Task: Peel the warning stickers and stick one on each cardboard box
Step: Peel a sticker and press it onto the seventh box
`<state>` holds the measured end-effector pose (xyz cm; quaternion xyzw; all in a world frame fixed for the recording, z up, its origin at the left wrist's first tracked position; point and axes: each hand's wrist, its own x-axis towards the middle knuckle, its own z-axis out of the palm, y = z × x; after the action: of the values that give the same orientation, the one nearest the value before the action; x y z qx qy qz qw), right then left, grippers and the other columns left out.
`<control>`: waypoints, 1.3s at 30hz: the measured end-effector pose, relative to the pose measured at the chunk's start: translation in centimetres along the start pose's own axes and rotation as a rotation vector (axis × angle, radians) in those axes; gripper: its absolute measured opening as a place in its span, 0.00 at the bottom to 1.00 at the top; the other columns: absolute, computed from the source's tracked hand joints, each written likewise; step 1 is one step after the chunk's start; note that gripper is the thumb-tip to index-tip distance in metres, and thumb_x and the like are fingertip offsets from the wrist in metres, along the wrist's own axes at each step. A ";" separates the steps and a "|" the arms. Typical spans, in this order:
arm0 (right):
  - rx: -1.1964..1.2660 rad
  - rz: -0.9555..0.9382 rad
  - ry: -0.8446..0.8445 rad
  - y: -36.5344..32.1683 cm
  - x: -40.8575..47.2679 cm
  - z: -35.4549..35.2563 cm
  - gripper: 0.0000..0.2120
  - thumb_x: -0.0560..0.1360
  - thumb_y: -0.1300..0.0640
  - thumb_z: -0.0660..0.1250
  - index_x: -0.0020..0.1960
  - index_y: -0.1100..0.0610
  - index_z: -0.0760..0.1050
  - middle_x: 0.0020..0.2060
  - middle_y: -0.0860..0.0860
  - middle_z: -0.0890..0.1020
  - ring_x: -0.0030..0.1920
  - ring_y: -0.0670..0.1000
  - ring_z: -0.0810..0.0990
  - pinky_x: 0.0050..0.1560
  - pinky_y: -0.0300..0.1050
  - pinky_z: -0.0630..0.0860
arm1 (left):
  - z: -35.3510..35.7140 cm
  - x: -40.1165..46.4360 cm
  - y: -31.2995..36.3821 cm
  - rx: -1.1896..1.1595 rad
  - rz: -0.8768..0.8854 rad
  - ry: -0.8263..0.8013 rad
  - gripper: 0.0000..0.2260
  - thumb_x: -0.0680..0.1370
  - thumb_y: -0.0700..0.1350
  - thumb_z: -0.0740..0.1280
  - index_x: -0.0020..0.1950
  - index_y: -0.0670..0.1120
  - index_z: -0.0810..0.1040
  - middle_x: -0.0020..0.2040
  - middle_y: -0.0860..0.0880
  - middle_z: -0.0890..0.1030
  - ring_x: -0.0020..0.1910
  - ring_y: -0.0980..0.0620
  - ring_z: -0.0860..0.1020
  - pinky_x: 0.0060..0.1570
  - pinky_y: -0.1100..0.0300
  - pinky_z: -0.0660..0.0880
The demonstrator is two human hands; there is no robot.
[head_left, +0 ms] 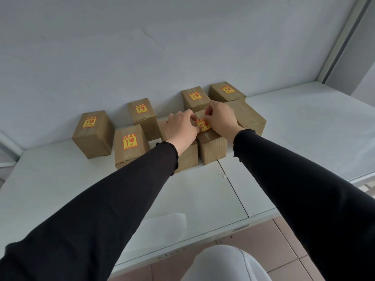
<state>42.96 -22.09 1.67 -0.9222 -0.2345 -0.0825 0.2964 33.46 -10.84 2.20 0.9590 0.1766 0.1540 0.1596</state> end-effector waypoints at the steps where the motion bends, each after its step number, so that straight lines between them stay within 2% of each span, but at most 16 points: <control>1: 0.015 0.010 0.006 -0.1 0.0 0.0 0.04 0.76 0.61 0.64 0.47 0.53 0.76 0.42 0.49 0.79 0.42 0.49 0.78 0.39 0.44 0.79 | 0.0 0.0 -0.1 0.016 0.010 -0.010 0.15 0.75 0.61 0.68 0.58 0.59 0.79 0.57 0.51 0.80 0.60 0.45 0.73 0.51 0.52 0.65; 3: 0.062 0.045 0.010 -0.2 0.0 0.1 0.05 0.76 0.62 0.63 0.47 0.54 0.76 0.41 0.49 0.79 0.40 0.48 0.77 0.36 0.41 0.75 | -0.1 0.0 -0.2 0.043 0.021 -0.034 0.16 0.76 0.63 0.66 0.61 0.61 0.80 0.59 0.50 0.79 0.62 0.44 0.72 0.55 0.50 0.66; 7: 0.099 0.061 -0.031 -0.2 0.0 -0.2 0.04 0.77 0.61 0.65 0.49 0.53 0.76 0.44 0.49 0.79 0.43 0.49 0.77 0.34 0.37 0.70 | -0.6 -0.2 -0.3 0.123 0.052 -0.064 0.18 0.76 0.66 0.62 0.63 0.63 0.79 0.60 0.50 0.79 0.63 0.44 0.71 0.55 0.49 0.64; 9: 0.082 0.008 -0.132 0.1 0.0 -1.3 0.05 0.77 0.59 0.68 0.52 0.54 0.76 0.47 0.49 0.79 0.47 0.50 0.77 0.35 0.36 0.68 | -0.9 0.0 -0.4 0.171 0.064 -0.093 0.20 0.75 0.68 0.61 0.63 0.64 0.79 0.61 0.50 0.78 0.64 0.44 0.71 0.57 0.48 0.64; 12: 0.060 -0.061 -0.332 0.7 -0.3 -3.4 0.13 0.76 0.58 0.71 0.59 0.54 0.75 0.51 0.49 0.78 0.50 0.50 0.76 0.39 0.38 0.68 | -1.4 0.2 -0.2 0.223 0.076 -0.146 0.23 0.74 0.70 0.60 0.64 0.63 0.78 0.62 0.49 0.78 0.65 0.43 0.70 0.59 0.47 0.65; 14: 0.026 -0.085 -0.384 1.1 -0.6 -3.9 0.15 0.75 0.58 0.72 0.61 0.53 0.74 0.52 0.49 0.77 0.50 0.50 0.76 0.39 0.37 0.68 | -1.5 0.2 0.1 0.233 0.082 -0.159 0.24 0.74 0.70 0.61 0.65 0.63 0.77 0.63 0.49 0.78 0.66 0.43 0.69 0.59 0.46 0.64; 19: 0.036 -0.109 -0.350 1.4 -1.1 -3.5 0.17 0.76 0.60 0.71 0.63 0.53 0.73 0.55 0.50 0.77 0.53 0.51 0.76 0.44 0.39 0.69 | -1.4 0.1 0.2 0.216 0.067 -0.161 0.23 0.74 0.69 0.62 0.65 0.63 0.78 0.63 0.48 0.77 0.65 0.42 0.69 0.59 0.47 0.64; 23: 0.039 -0.100 -0.303 1.4 -1.6 -3.1 0.16 0.76 0.60 0.71 0.62 0.53 0.73 0.55 0.49 0.77 0.53 0.50 0.76 0.40 0.35 0.68 | -1.2 0.2 -0.2 0.199 0.077 -0.160 0.20 0.75 0.67 0.63 0.64 0.63 0.78 0.61 0.48 0.77 0.64 0.43 0.69 0.58 0.47 0.64; 27: -0.005 -0.090 -0.263 0.9 -2.1 -2.9 0.14 0.76 0.61 0.69 0.60 0.54 0.74 0.56 0.51 0.76 0.54 0.51 0.76 0.42 0.37 0.68 | -1.3 0.4 0.0 0.237 0.086 -0.144 0.19 0.75 0.66 0.64 0.64 0.62 0.79 0.61 0.48 0.77 0.64 0.43 0.69 0.58 0.47 0.65; 30: 0.002 -0.060 -0.227 0.5 -2.5 -3.0 0.12 0.76 0.61 0.69 0.59 0.55 0.75 0.55 0.51 0.77 0.53 0.51 0.76 0.37 0.35 0.66 | -1.7 0.1 0.4 0.257 0.105 -0.147 0.19 0.77 0.65 0.63 0.66 0.62 0.78 0.61 0.48 0.77 0.64 0.43 0.69 0.56 0.48 0.64; 34: 0.007 -0.041 -0.148 -0.1 -3.7 -3.6 0.11 0.78 0.60 0.66 0.59 0.54 0.76 0.54 0.50 0.80 0.52 0.50 0.76 0.41 0.38 0.68 | -2.8 -0.9 0.0 0.151 0.155 -0.130 0.19 0.79 0.59 0.64 0.69 0.58 0.75 0.64 0.47 0.76 0.64 0.42 0.69 0.59 0.49 0.67; 39: -0.048 -0.144 -0.054 -1.6 -7.0 -4.7 0.11 0.79 0.60 0.62 0.59 0.54 0.76 0.54 0.49 0.79 0.53 0.51 0.77 0.44 0.41 0.70 | -6.4 -4.1 -2.7 0.048 0.191 -0.049 0.16 0.80 0.53 0.64 0.68 0.53 0.76 0.64 0.48 0.77 0.65 0.44 0.70 0.60 0.50 0.69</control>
<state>35.96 -26.38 4.25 -0.9116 -0.3060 -0.0844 0.2611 26.80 -8.39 5.99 0.9784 0.0840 0.1410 0.1256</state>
